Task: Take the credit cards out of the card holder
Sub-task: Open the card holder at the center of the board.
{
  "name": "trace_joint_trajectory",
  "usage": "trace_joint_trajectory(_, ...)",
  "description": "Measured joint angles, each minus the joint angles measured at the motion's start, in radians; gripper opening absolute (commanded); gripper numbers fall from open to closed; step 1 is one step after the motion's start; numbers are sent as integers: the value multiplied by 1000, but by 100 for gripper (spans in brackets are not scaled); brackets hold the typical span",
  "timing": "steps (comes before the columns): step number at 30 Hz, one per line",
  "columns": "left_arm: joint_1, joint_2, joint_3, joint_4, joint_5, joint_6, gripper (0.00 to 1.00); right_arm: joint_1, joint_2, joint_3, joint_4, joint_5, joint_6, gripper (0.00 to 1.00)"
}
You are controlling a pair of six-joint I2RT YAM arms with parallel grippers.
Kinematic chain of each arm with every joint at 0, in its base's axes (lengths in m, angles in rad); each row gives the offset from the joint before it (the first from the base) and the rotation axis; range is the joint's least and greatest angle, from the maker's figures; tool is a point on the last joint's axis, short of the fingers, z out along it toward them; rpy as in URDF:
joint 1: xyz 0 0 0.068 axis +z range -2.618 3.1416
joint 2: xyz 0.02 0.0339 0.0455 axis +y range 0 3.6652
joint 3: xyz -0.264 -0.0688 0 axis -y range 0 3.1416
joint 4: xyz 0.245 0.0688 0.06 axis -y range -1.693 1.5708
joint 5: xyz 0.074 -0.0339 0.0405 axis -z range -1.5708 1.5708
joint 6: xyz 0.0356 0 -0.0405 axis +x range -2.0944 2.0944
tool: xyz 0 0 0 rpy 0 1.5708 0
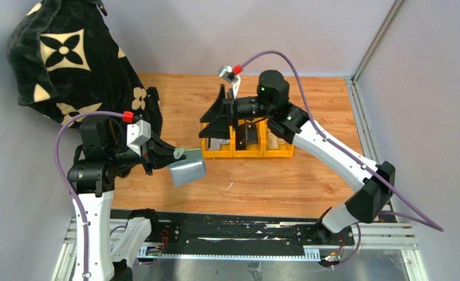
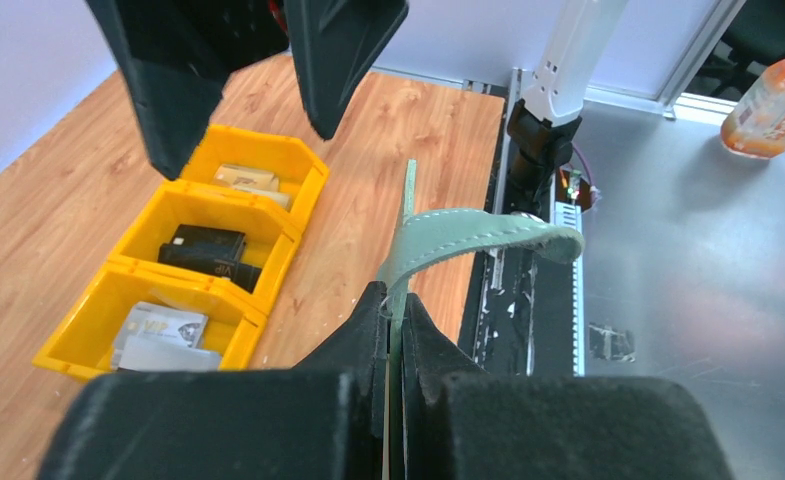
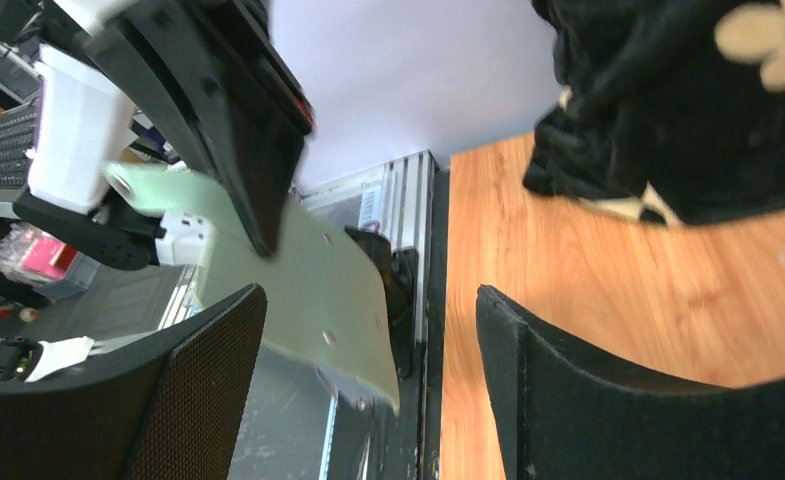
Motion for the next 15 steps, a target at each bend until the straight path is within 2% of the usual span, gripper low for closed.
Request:
trace_joint_trajectory(3, 0, 11, 19, 0, 2, -36, 0, -53, -59, -166, 92, -21, 35, 81)
trace_joint_trajectory(9, 0, 39, 36, -2, 1, -111, 0, -48, -127, -399, 298, -82, 134, 82)
trace_joint_trajectory(12, 0, 73, 48, -3, -3, -161, 0, -31, -141, -436, 369, -82, 150, 82)
trace_joint_trajectory(15, 0, 93, 59, -5, -13, -204, 0, -3, -140, -430, 407, -72, 151, 77)
